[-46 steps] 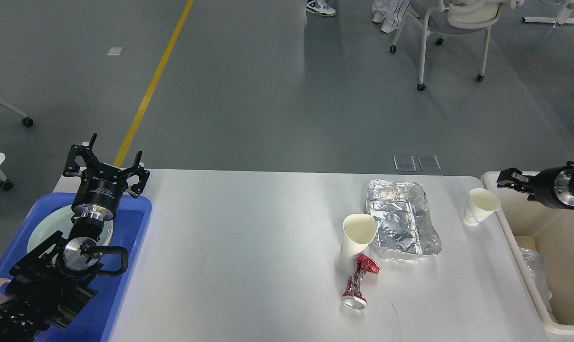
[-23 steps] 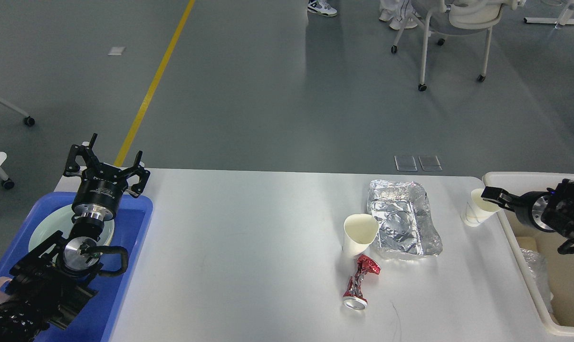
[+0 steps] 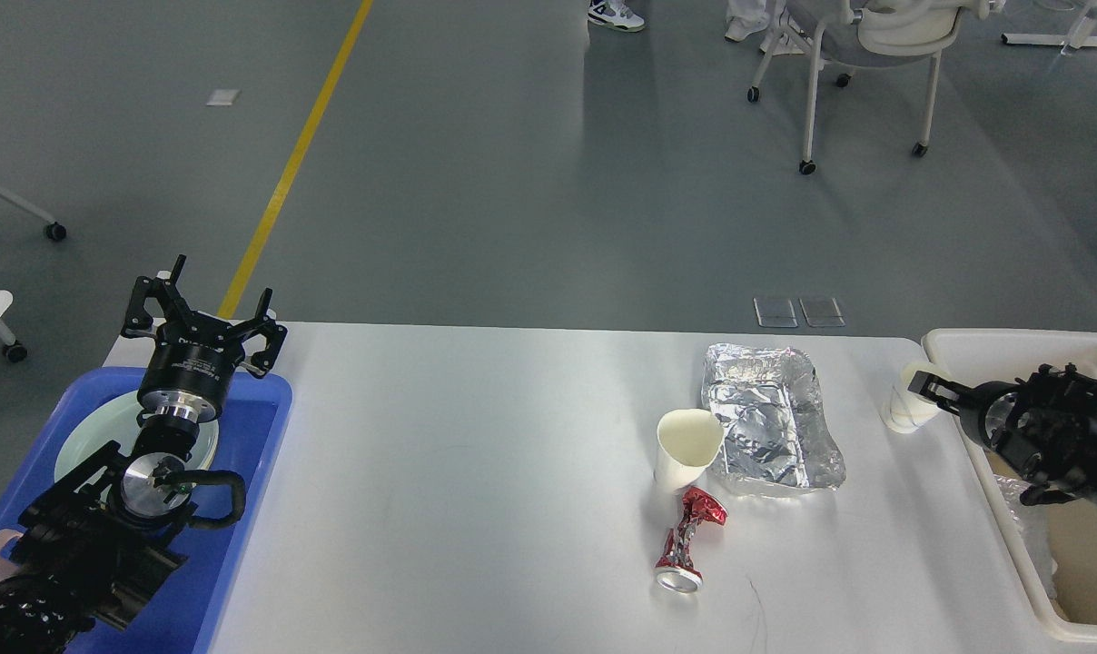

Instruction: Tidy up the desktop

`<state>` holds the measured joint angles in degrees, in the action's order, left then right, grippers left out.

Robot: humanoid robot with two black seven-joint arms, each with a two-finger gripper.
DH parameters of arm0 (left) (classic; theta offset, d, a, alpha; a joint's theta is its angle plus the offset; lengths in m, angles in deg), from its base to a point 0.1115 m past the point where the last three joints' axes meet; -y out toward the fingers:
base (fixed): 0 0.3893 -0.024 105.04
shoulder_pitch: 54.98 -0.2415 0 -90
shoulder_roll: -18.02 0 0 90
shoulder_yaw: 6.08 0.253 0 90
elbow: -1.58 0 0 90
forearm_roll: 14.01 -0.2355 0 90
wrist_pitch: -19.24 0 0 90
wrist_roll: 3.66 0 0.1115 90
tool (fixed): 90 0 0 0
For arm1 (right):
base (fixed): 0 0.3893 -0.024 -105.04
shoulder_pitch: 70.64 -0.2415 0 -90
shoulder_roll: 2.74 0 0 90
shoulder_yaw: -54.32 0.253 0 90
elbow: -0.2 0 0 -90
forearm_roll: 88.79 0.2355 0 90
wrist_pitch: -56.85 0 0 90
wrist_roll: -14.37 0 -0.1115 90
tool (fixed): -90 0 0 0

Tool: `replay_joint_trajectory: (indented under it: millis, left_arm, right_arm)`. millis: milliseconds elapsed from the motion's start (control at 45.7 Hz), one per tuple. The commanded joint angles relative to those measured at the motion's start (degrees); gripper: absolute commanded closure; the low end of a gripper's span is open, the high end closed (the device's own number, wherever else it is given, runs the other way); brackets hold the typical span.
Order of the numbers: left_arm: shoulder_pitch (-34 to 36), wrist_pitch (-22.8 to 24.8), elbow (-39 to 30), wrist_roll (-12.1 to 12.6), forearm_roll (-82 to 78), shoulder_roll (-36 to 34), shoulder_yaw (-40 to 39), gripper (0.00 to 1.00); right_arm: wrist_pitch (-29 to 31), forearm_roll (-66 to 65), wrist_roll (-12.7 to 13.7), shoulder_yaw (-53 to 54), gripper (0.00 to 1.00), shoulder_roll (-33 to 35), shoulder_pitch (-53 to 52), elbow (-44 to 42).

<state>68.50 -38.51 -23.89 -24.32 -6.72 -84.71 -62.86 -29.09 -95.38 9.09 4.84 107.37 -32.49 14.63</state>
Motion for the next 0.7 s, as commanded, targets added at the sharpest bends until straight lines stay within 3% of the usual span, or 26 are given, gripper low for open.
replay_joint_trajectory:
  millis: [0,66,679]
  left_arm:
    - [0.0,0.0,0.0,-0.1,0.0,0.0,0.0,0.02]
    - [0.0,0.0,0.1,0.0,0.0,0.0,0.0,0.02]
    - [0.0,0.0,0.0,0.0,0.0,0.0,0.0,0.02]
  right_arm:
    - [-0.8,0.0,1.3,0.1,0.8,-0.2,0.5,-0.4]
    - [-0.8,0.0,1.4,0.5,1.0,-0.2,0.9,-0.4]
    - [-1.0,-0.1,0.9,2.6,1.0,-0.2,-0.2,0.4]
